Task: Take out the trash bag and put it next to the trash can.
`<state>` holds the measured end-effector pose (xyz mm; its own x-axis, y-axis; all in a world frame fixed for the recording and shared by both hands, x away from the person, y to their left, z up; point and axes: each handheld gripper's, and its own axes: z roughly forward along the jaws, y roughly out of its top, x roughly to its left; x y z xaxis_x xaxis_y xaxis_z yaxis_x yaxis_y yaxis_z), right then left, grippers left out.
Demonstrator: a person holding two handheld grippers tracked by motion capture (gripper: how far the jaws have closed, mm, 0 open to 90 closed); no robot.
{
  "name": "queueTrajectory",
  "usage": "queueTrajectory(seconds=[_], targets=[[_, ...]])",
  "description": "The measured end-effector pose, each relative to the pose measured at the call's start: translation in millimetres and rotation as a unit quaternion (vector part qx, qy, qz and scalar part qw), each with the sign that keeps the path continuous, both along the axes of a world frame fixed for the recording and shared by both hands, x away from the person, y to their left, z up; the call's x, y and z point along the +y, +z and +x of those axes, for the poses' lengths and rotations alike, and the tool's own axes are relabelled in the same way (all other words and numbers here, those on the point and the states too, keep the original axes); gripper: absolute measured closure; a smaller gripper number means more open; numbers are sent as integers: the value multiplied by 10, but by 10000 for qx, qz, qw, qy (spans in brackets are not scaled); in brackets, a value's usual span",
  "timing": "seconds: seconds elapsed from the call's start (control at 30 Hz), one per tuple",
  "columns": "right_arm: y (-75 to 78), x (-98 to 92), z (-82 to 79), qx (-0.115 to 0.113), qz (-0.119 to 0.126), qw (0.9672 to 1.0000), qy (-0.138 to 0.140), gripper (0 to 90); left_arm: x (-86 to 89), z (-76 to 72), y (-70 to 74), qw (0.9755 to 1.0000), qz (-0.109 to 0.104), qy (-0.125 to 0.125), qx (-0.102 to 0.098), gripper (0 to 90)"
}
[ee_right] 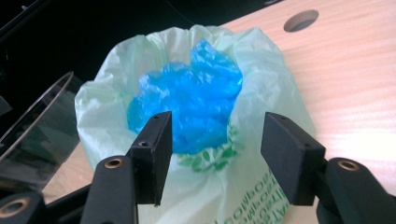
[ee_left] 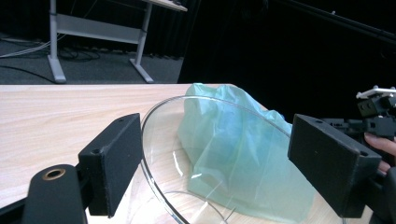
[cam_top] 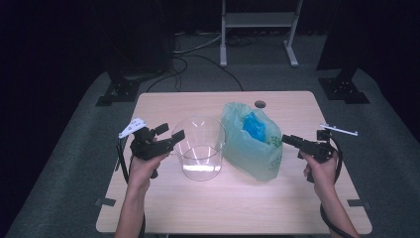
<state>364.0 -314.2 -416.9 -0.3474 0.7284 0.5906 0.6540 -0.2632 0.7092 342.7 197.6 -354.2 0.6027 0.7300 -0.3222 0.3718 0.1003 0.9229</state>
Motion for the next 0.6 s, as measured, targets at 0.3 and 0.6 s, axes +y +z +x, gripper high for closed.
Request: queueTrajectory(seconds=[0.3, 0.6], targets=[[-142, -38, -102, 87, -62, 9999, 33, 432, 2, -8, 2, 10000, 1, 2, -8, 168], [-183, -89, -197, 71, -110, 9999, -27, 432, -4, -10, 4, 10000, 0, -9, -6, 168]])
